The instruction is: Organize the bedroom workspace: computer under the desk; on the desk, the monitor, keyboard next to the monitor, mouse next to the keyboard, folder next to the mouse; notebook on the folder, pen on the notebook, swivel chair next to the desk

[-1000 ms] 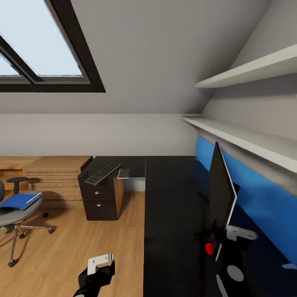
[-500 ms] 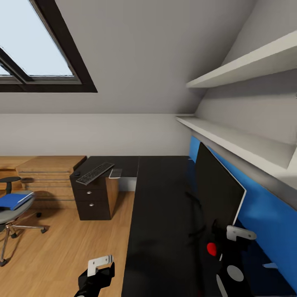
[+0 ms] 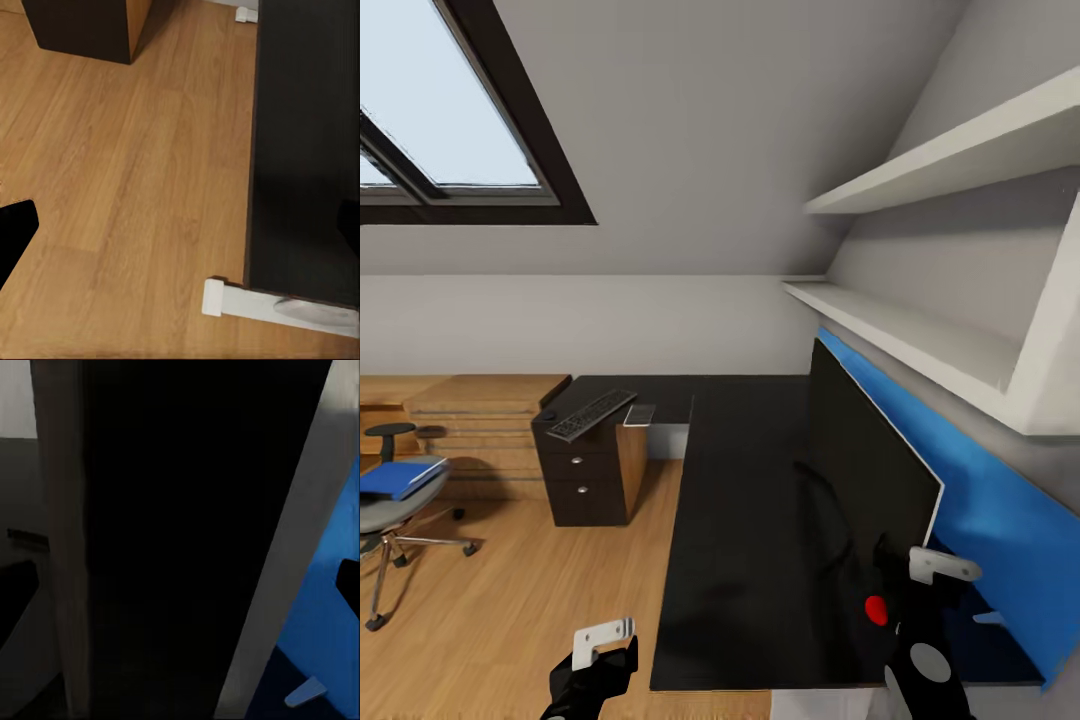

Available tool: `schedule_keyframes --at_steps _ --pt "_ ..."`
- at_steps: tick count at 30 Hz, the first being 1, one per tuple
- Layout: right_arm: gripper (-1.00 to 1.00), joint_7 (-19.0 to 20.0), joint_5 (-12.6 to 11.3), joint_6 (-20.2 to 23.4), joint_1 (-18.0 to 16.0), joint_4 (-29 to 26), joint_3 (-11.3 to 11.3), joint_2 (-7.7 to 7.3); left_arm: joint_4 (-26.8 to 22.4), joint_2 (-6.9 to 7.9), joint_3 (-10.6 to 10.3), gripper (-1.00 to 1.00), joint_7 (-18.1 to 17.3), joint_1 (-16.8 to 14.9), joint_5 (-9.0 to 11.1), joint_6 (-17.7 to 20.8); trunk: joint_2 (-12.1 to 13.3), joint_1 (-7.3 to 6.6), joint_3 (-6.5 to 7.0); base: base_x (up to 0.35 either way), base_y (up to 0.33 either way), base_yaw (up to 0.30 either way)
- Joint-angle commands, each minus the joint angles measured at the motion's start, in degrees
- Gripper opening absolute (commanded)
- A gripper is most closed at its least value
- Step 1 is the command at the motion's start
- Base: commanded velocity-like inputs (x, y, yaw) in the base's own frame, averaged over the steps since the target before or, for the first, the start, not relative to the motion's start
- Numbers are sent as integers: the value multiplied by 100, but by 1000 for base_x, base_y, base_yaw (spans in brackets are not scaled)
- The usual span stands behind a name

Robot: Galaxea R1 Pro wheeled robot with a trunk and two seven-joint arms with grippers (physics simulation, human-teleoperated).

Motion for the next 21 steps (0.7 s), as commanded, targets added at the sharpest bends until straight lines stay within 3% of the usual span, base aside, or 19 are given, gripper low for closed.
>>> schedule_keyframes --at_steps 1,5,21 --pt "100 -33 50 47 -4 -4 6 -1 -12 5 -12 100 45 -3 42 14 -8 -2 -8 -314 -81 0" --pt "100 -37 50 39 -4 -10 11 -3 -12 5 -11 100 44 -3 47 14 -8 -2 -8 -217 -135 0" --pt "100 -30 58 46 -4 -8 15 -3 -12 5 -4 100 36 -3 50 14 -8 -2 -8 -7 -31 0"
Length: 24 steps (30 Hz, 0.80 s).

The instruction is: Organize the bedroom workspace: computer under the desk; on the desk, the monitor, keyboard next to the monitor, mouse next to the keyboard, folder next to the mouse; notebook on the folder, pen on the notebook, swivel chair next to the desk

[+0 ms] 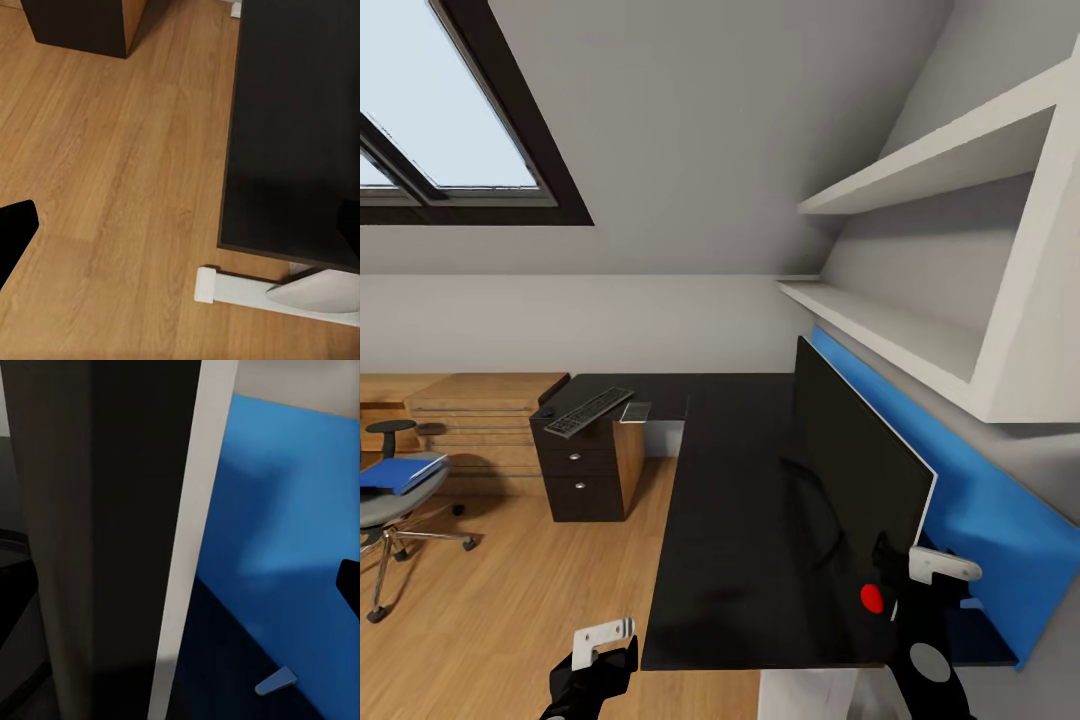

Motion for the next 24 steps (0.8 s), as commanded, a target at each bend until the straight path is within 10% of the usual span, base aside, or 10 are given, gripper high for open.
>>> schedule_keyframes --at_steps 1,24 --pt "100 -32 48 45 -4 -5 8 -1 -11 6 -13 100 45 -3 43 13 -7 2 -8 0 0 0" --pt "100 -28 48 31 -4 20 8 -1 -11 6 -13 100 45 -3 43 13 -7 2 -8 -91 -17 0"
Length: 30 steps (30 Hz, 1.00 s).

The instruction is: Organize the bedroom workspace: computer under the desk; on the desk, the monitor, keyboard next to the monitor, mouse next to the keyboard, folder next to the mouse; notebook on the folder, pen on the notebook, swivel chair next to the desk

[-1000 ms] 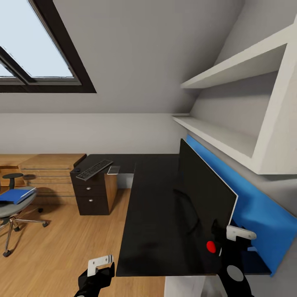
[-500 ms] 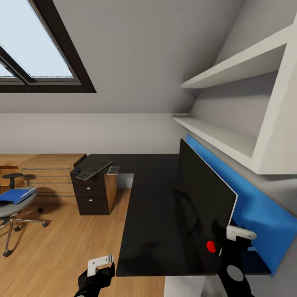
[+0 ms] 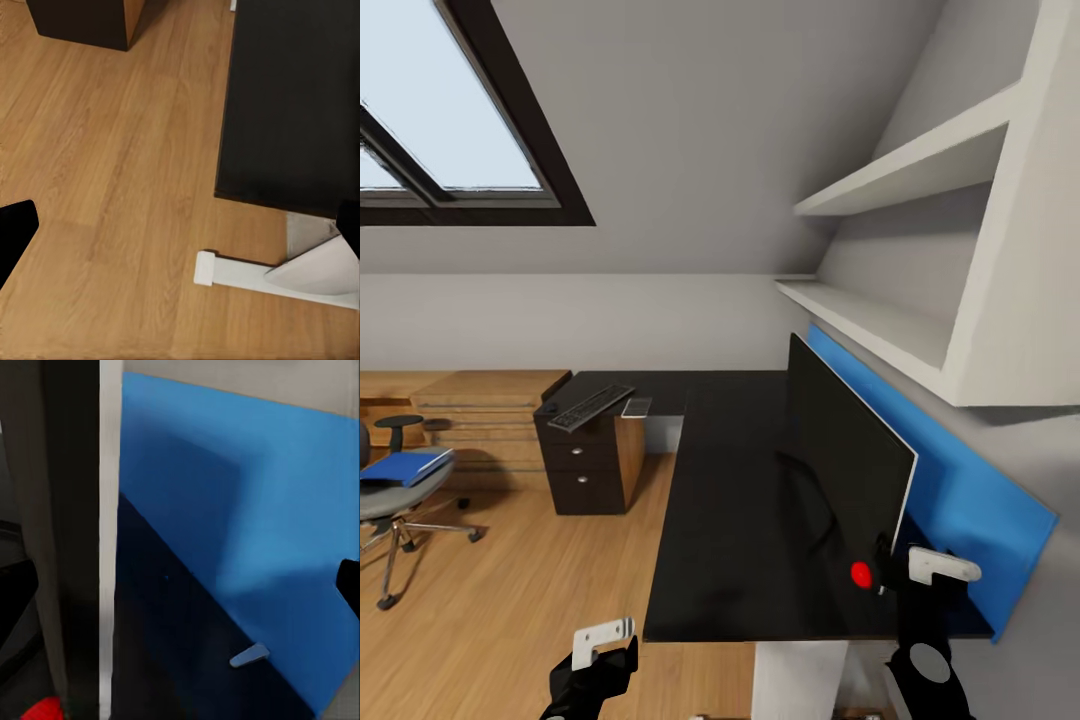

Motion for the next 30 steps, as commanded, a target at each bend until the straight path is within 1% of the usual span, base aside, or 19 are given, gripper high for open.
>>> schedule_keyframes --at_steps 1,6,7,11,12,13,14,16,17,18,19,20,21,22,23,25,27,28,30 --pt "100 -31 48 45 -4 -2 8 -1 -11 6 -13 100 45 -3 44 13 -8 -2 -8 -316 0 0" --pt "100 -13 32 60 -4 15 4 -1 -9 6 -13 100 39 -3 50 13 -8 -2 -8 -329 48 0" --pt "100 -9 23 67 -4 292 -14 -1 122 6 -16 100 25 -3 50 13 -8 -2 -8 -312 168 0" --pt "100 -18 20 62 -4 427 -17 1 256 6 -18 100 25 -3 44 13 -8 -2 -8 -295 193 0" --pt "100 -3 -27 18 -4 828 -23 0 533 6 -3 100 25 -3 39 0 -8 -2 -8 -264 231 0" --pt "100 0 -42 -6 -4 941 -22 0 641 6 -1 100 24 -3 40 -4 -8 -2 -8 -263 233 0" --pt "100 3 -67 -76 -4 1173 -21 0 898 9 1 100 19 -3 41 -27 -8 -2 -8 -261 235 0" --pt "100 24 -98 -292 -4 1608 -11 -1 1542 12 17 100 4 -3 41 -232 -8 -2 -8 -259 237 0" --pt "100 60 -106 -426 -4 1835 -4 3 2044 13 18 100 -2 -3 42 -572 -8 -2 -8 -253 243 0" --pt "100 114 -111 -563 -4 2084 0 8 2190 13 13 100 -3 -3 42 -692 -8 -2 -8 -249 247 0" --pt "100 172 -114 -696 -4 2357 3 11 2436 14 1 100 -5 -3 42 -912 -8 -2 -8 -242 253 0" --pt "100 300 -117 -1047 -4 2979 6 14 2807 11 -19 100 -12 -3 36 -1238 -8 -2 -8 -234 261 0" --pt "100 332 -118 -1164 -4 3156 7 15 2890 8 -23 100 -12 -3 32 -1293 -8 -2 -8 -233 262 0" --pt "100 443 -119 -1700 -5 3876 7 16 3216 -44 -41 100 -15 -3 16 -1544 -8 -2 -8 -230 265 0" --pt "100 477 -119 -1962 -8 4203 8 16 3385 -80 -44 100 -15 -3 16 -1752 -8 -2 -8 -229 265 0" --pt "100 499 -119 -2195 -10 4487 8 16 3557 -113 -45 100 -16 -3 16 -1980 -8 -2 -8 -224 267 0" --pt "100 526 -119 -2556 -11 4921 13 27 3838 -156 -47 100 -26 -3 16 -2295 -8 -2 -8 -203 277 0" --pt "100 536 -119 -2749 -12 5140 26 35 3949 -182 -47 100 -50 -7 11 -2411 -8 -2 -8 -184 288 0" --pt "100 552 -119 -2900 -12 5293 34 40 4006 -205 -48 100 -78 -7 7 -2476 -8 -2 -8 -179 291 0"
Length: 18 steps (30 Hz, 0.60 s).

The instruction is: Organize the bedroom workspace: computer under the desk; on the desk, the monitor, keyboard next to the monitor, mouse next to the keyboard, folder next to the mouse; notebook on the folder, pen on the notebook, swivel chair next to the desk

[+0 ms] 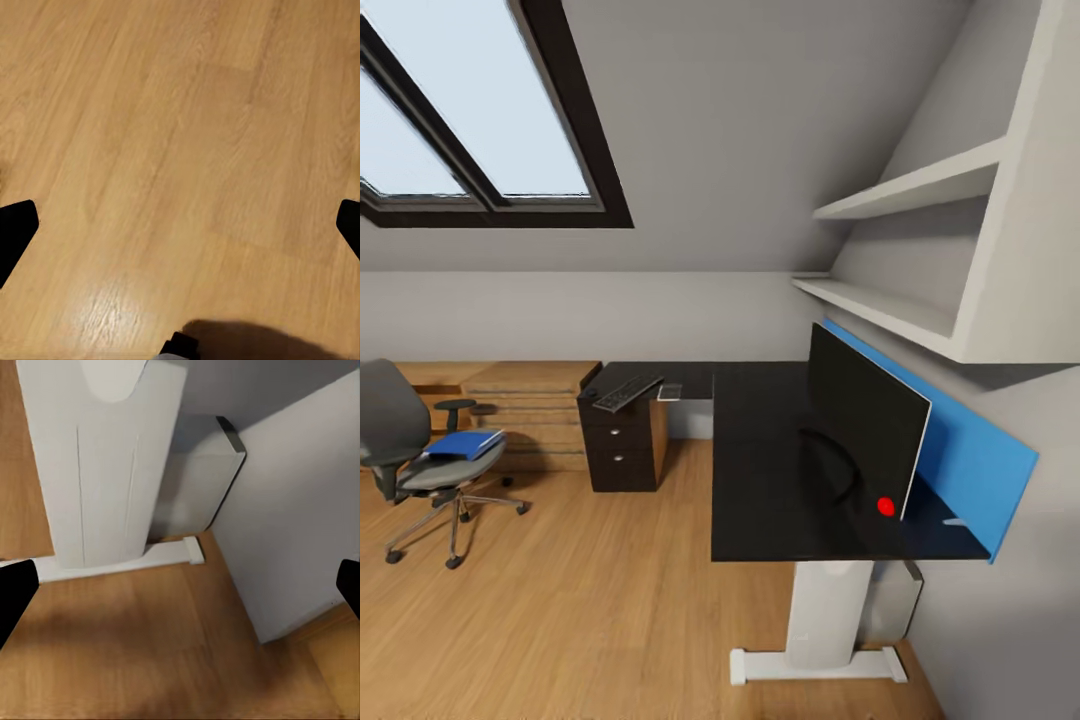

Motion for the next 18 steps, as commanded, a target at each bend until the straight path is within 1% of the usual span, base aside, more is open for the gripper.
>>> schedule_keyframes --at_steps 1,5,6,7,12,18 --pt "100 -14 33 -71 -4 85 15 7 17 -3 -46 100 25 -5 52 -64 -8 0 -8 -166 298 0" --pt "100 152 31 -167 -4 218 21 28 48 -20 -57 100 8 -2 37 -103 -8 0 -8 -125 307 0" --pt "100 253 32 -186 -4 243 24 68 56 -23 -58 100 1 -1 35 -107 -8 0 -8 -45 320 0" --pt "100 362 33 -206 -4 266 22 151 63 -31 -66 100 -5 0 33 -111 -8 0 -8 42 328 127" --pt "100 381 36 -213 -4 270 28 174 70 -73 -153 100 -6 -2 38 -112 -8 0 -19 169 297 218" --pt "100 386 51 -214 -4 270 30 217 90 -97 -183 100 -6 -2 42 -112 -8 0 -52 252 250 211"
